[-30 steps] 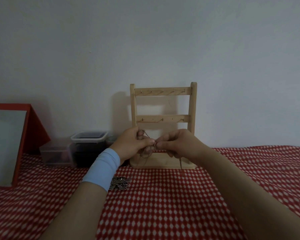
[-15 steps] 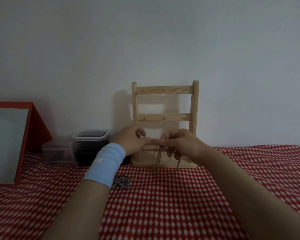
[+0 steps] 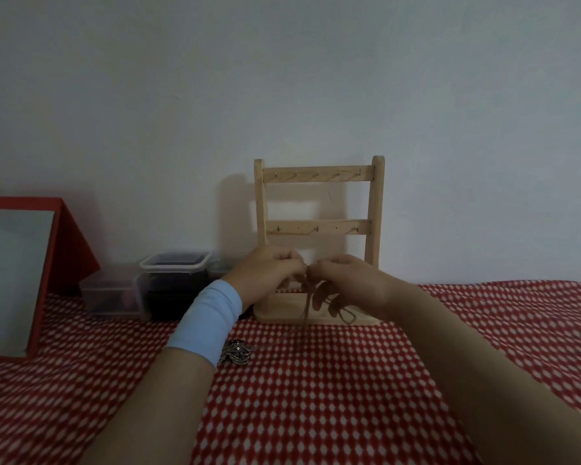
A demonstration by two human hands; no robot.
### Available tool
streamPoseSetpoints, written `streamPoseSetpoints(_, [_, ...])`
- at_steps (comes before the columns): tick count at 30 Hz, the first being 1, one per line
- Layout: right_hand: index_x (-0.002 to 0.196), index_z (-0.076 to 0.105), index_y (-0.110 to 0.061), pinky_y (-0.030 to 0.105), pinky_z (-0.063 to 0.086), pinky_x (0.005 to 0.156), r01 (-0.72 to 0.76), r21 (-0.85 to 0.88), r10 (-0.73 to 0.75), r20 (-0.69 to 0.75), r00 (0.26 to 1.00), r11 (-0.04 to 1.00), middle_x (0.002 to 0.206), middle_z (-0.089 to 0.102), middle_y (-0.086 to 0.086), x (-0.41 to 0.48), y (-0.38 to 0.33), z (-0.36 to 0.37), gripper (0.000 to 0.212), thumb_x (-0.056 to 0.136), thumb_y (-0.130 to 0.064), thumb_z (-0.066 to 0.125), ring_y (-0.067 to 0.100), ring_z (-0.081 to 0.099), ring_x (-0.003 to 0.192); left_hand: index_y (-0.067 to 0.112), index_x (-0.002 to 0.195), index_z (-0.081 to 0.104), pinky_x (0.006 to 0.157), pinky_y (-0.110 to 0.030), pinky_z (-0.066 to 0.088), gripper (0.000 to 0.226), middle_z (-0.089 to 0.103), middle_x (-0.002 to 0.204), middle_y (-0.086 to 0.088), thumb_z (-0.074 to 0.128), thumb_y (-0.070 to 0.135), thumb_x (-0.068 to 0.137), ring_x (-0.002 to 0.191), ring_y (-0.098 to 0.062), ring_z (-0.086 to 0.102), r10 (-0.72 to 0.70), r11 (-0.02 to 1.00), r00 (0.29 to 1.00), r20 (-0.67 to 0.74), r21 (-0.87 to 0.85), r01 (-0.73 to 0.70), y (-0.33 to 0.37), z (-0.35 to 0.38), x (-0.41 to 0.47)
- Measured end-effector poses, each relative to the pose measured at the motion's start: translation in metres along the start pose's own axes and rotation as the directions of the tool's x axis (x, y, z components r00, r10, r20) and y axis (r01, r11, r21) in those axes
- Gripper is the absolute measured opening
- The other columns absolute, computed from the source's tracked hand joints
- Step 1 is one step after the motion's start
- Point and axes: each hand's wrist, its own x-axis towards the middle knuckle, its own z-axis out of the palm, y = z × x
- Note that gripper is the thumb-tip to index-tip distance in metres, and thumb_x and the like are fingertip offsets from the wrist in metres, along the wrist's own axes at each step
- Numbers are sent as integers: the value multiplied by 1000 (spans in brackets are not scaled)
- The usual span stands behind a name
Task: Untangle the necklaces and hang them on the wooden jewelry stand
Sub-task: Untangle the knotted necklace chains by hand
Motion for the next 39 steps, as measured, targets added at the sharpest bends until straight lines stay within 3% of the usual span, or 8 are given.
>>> streamPoseSetpoints(4, [93, 67, -11, 38, 56, 85, -38, -291, 36, -14, 999, 956, 89, 71, 2, 1, 5, 2, 30, 105, -26, 44, 15, 67, 81, 11, 70, 54, 78, -38, 47, 27, 58, 68, -3, 42, 14, 94, 69, -20, 53, -71, 899, 997, 29, -432, 77, 4, 3, -1])
streamPoseSetpoints(8, [100, 67, -7, 38, 58, 84, -27, -157, 12, -91, 996, 987, 89, 75, 2, 2, 16, -6, 32, 104, -35, 55, 15, 71, 78, 15, 67, 38, 81, -39, 47, 31, 38, 54, 1, 40, 16, 99, 56, -20, 48, -55, 678, 998, 40, -732, 67, -4, -14, -3])
streamPoseSetpoints(12, [91, 69, -5, 27, 59, 71, 31, -134, -56, -184, 981, 990, 74, 69, 3, 7, 20, -9, 20, 98, -23, 66, 13, 64, 66, 17, 80, 47, 42, -22, 36, 23, 29, 50, 4, 45, 24, 101, 41, -12, 31, -86, 830, 991, 101, -543, 127, -1, -27, -8])
streamPoseSetpoints(20, [92, 74, -13, 27, 50, 66, -146, -437, -7, -329, 944, 887, 82, 70, 3, 15, 32, -12, 21, 98, -30, 65, 19, 62, 73, 6, 103, 62, 35, -20, 35, 21, 48, 61, -2, 47, 20, 101, 42, -10, 35, -182, 977, 908, 378, -37, 211, 30, -55, -33])
streamPoseSetpoints(25, [89, 77, -17, 24, 49, 58, -205, -419, 117, -228, 967, 885, 73, 66, 0, 14, 28, -11, 19, 99, -26, 64, 12, 57, 62, 8, 109, 69, 64, -34, 61, 24, 72, 89, -12, 47, 11, 99, 70, -23, 69, -159, 983, 762, 628, 27, 182, 52, -53, -51])
streamPoseSetpoints(30, [99, 76, -28, 30, 62, 83, -129, -495, 202, 97, 975, 859, 101, 77, -3, 4, 18, -19, 21, 97, -11, 63, 15, 73, 93, 5, 128, 61, 107, -41, 45, 31, 66, 127, -10, 52, 11, 98, 118, -22, 63, -151, 986, 530, 834, 163, 24, 53, -18, -52])
streamPoseSetpoints(35, [113, 73, -40, 25, 60, 86, -119, -700, 409, 262, 874, 704, 114, 73, -17, -4, 7, -29, 42, 90, -5, 70, 4, 68, 105, 14, 117, 69, 93, -27, 54, 23, 74, 107, 3, 56, 14, 97, 103, -15, 69, -217, 954, 721, 658, 300, 12, 33, -7, -39])
streamPoseSetpoints(39, [120, 72, -29, 25, 60, 78, -130, -637, 314, 184, 932, 760, 112, 73, -9, -3, 4, -20, 28, 97, -15, 64, 10, 73, 96, 21, 110, 69, 96, -26, 50, 23, 71, 104, 6, 68, 18, 88, 101, -15, 66, -168, 886, 922, 348, 464, -13, -5, 4, -28])
